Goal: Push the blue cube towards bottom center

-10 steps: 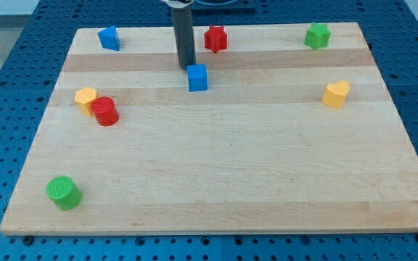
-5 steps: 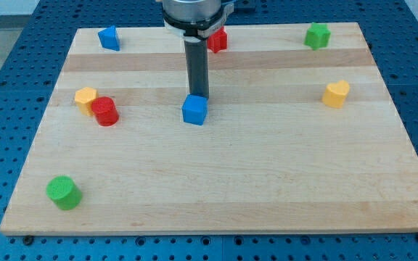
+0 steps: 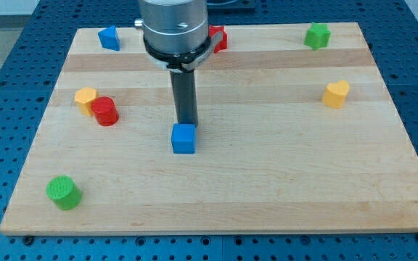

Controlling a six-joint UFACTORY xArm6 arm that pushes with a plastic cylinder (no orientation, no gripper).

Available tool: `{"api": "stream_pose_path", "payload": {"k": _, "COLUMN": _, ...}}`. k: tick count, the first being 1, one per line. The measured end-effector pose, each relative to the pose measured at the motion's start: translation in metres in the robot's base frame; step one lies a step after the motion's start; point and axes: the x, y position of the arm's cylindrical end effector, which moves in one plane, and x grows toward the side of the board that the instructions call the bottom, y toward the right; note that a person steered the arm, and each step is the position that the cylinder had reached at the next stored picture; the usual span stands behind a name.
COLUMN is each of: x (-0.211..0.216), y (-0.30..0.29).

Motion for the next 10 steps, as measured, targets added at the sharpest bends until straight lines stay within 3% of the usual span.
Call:
{"api": "stream_pose_path", "payload": {"k": 5, "x": 0.080, "y": -0.004}}
{"api": "stream_pose_path", "payload": {"k": 8, "x": 0.086, "y": -0.059}}
{"api": "stream_pose_path", "payload": {"k": 10, "x": 0.104, "y": -0.050}}
